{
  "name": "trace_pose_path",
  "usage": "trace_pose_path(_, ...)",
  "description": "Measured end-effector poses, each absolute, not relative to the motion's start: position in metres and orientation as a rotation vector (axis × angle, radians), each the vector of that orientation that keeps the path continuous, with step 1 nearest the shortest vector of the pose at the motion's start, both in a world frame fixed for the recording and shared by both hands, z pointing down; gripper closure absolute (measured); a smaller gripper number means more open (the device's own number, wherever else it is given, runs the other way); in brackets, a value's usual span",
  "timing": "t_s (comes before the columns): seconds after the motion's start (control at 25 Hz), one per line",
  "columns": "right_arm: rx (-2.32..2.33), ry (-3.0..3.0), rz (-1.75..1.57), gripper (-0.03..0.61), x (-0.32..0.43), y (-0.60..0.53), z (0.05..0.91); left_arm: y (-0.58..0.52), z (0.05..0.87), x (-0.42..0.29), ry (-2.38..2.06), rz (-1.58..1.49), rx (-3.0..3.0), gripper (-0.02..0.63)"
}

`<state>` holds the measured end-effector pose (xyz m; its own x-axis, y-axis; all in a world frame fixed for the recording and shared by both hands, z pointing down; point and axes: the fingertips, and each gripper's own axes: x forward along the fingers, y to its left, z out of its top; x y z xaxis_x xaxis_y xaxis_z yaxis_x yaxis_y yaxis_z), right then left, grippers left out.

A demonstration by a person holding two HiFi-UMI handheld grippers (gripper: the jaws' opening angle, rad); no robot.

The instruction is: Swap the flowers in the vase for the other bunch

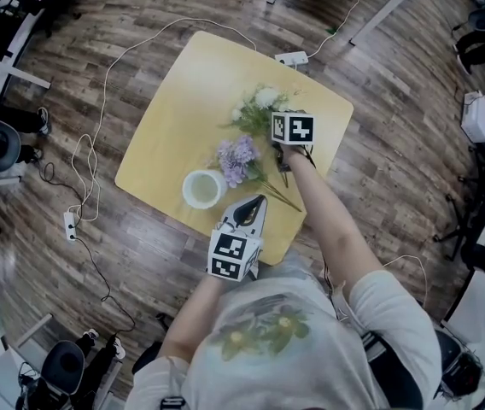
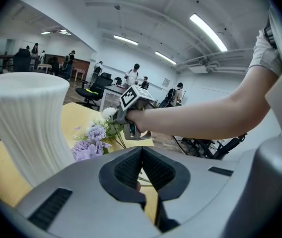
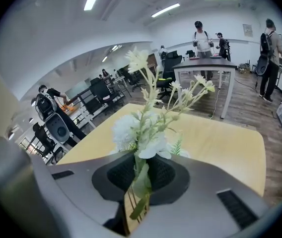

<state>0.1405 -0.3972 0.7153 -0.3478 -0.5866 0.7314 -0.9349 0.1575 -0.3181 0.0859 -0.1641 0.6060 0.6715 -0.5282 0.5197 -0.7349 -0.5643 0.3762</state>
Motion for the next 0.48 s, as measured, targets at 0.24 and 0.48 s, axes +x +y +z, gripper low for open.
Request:
trace_pose_path(0.24, 1.492, -2.065, 1.016, 0.505, 0.147, -0.399, 0.677, -0.156, 0.594, 0.08, -0.978, 0.473, 2.319, 0.595)
trace_pose_path(0.48, 1.533, -2.123, 0.958, 0.505, 0.155, -0.392, 0.636, -0.144, 0.578, 0.077, -0.98, 0.462, 2.341, 0.595)
